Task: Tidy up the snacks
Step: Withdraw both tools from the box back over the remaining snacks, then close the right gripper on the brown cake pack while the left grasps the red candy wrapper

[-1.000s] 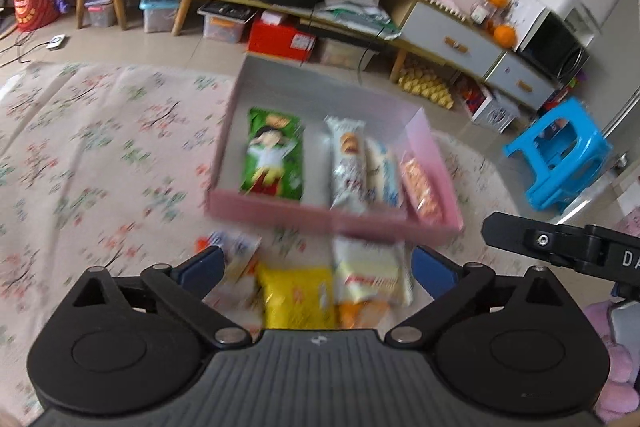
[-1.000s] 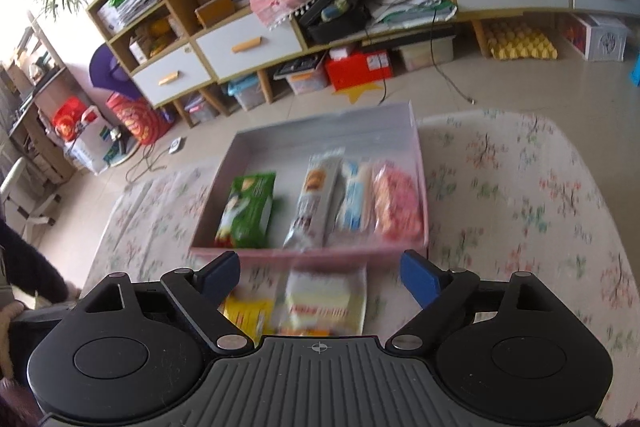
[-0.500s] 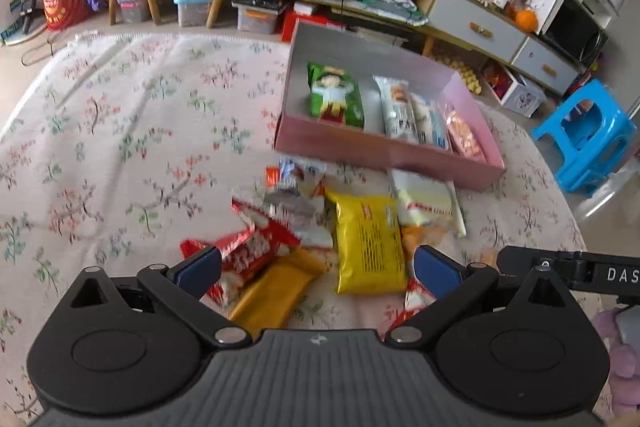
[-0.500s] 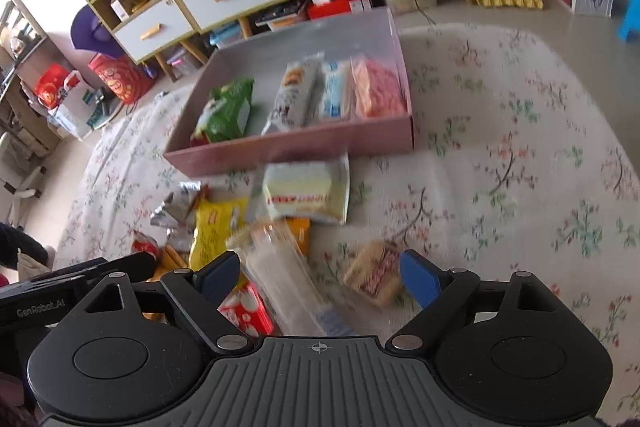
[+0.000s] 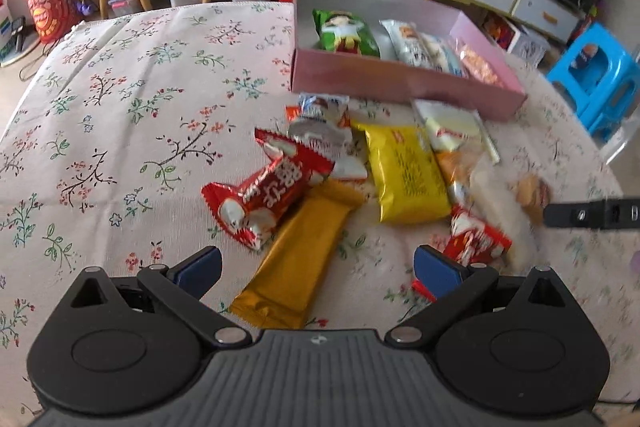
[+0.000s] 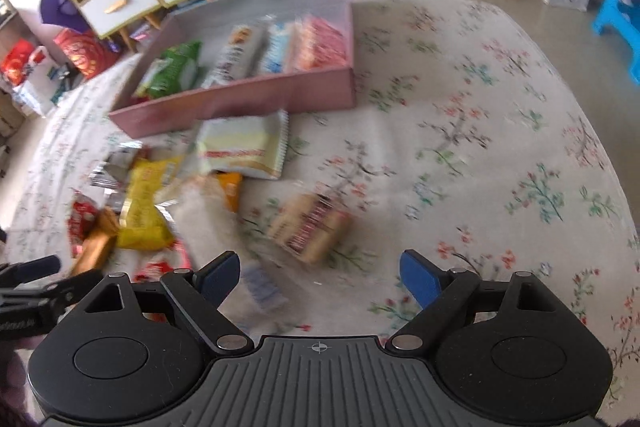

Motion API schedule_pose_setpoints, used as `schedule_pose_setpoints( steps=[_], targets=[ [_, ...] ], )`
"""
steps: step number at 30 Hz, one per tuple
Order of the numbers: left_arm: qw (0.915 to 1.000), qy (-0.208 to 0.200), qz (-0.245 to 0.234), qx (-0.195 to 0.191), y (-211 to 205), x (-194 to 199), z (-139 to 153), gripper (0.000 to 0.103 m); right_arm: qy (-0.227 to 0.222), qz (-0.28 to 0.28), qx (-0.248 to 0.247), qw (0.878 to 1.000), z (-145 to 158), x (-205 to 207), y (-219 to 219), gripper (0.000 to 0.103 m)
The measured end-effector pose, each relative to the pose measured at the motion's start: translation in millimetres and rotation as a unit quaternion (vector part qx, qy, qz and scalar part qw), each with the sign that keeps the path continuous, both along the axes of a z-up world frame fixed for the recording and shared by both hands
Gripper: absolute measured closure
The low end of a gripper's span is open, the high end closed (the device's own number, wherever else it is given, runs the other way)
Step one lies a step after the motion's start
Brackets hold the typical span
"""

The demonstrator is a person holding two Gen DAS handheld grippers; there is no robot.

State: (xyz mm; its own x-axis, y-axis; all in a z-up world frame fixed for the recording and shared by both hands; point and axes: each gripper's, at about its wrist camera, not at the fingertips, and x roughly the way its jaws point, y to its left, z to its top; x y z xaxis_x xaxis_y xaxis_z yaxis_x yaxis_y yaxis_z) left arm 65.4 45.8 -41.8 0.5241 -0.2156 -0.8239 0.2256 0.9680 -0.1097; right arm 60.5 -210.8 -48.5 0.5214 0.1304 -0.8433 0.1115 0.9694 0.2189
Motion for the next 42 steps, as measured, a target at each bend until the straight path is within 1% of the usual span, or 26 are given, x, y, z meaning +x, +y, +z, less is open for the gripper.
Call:
schedule_pose_setpoints(
  steps=[3, 7, 11, 15, 17, 21, 23, 25, 26, 28, 30, 31, 33, 34, 37, 40, 42],
  targets=[
    [0.9996, -0.009, -0.012, 0.023, -2.3, -1.3, -2.2, 0.001, 0.009, -0.007, -0.004, 1.0, -5.6, 0.8, -4.4, 0.014],
    [0.9979, -0.029, -0.023, 0.053, -0.2, -2.2, -3.3, 0.001, 0.004, -0.005, -0.015, 1.0, -7.6, 2.5, -4.8, 0.014],
    [0.9979, -0.035, -0.028, 0.046, 8.5, -1.1, -6.0, 0.001, 0.004, -0.019, -0.02, 1.0, -12.7, 7.2, -8.2, 0.014],
    [0.997, -0.053, -0.037, 0.042, 21.4, -1.0, -7.0, 0.003, 0.002, -0.03, -0.002, 1.0, -12.6, 10.9, -11.8, 0.014],
    [0.9971, -0.06, -0.035, 0.033, 28.0, 1.2, -5.1, 0.003, -0.001, -0.038, 0.006, 0.999, -10.5, 13.4, -13.3, 0.014],
    [0.9976, -0.067, -0.016, 0.002, 36.4, 10.3, 0.4, 0.009, -0.006, -0.053, 0.018, 0.998, -8.3, 20.6, -14.3, 0.014],
    [0.9977, -0.067, -0.008, -0.007, 35.3, 15.5, -0.1, 0.013, -0.004, -0.062, 0.022, 0.998, -10.1, 25.2, -14.4, 0.014],
    [0.9978, -0.065, -0.004, -0.01, 32.9, 19.8, -1.2, 0.024, -0.004, -0.07, 0.021, 0.997, -12.6, 29.4, -13.7, 0.014],
    [0.9978, -0.065, -0.005, -0.009, 31.2, 21.6, -2.0, 0.027, -0.005, -0.072, 0.018, 0.997, -13.4, 30.6, -12.9, 0.014],
    [0.9976, -0.068, -0.007, -0.008, 29.8, 24.4, -3.8, 0.039, -0.012, -0.071, 0.004, 0.997, -14.1, 32.8, -10.4, 0.014],
    [0.9975, -0.07, -0.009, -0.009, 30.0, 25.8, -6.0, 0.041, -0.016, -0.067, -0.012, 0.998, -15.5, 34.1, -8.5, 0.014],
    [0.9973, -0.072, -0.009, -0.012, 31.3, 26.1, -6.6, 0.046, -0.02, -0.063, -0.016, 0.998, -16.0, 33.6, -7.7, 0.014],
    [0.9972, -0.073, -0.003, -0.018, 35.7, 27.3, -6.0, 0.05, -0.023, -0.055, -0.022, 0.998, -16.3, 32.8, -7.6, 0.014],
    [0.9972, -0.072, 0.0, -0.021, 37.9, 27.4, -5.7, 0.053, -0.024, -0.051, -0.024, 0.998, -16.1, 32.1, -7.8, 0.014],
    [0.9974, -0.07, 0.015, -0.013, 43.0, 27.2, -4.4, 0.058, -0.022, -0.045, -0.03, 0.998, -15.4, 29.7, -9.3, 0.014],
    [0.9971, -0.068, 0.034, 0.003, 47.0, 26.3, -3.2, 0.058, -0.022, -0.044, -0.041, 0.998, -13.4, 26.1, -10.6, 0.014],
    [0.997, -0.067, 0.036, 0.011, 48.5, 26.4, -2.5, 0.057, -0.018, -0.045, -0.043, 0.998, -12.0, 23.6, -10.3, 0.014]
  ],
)
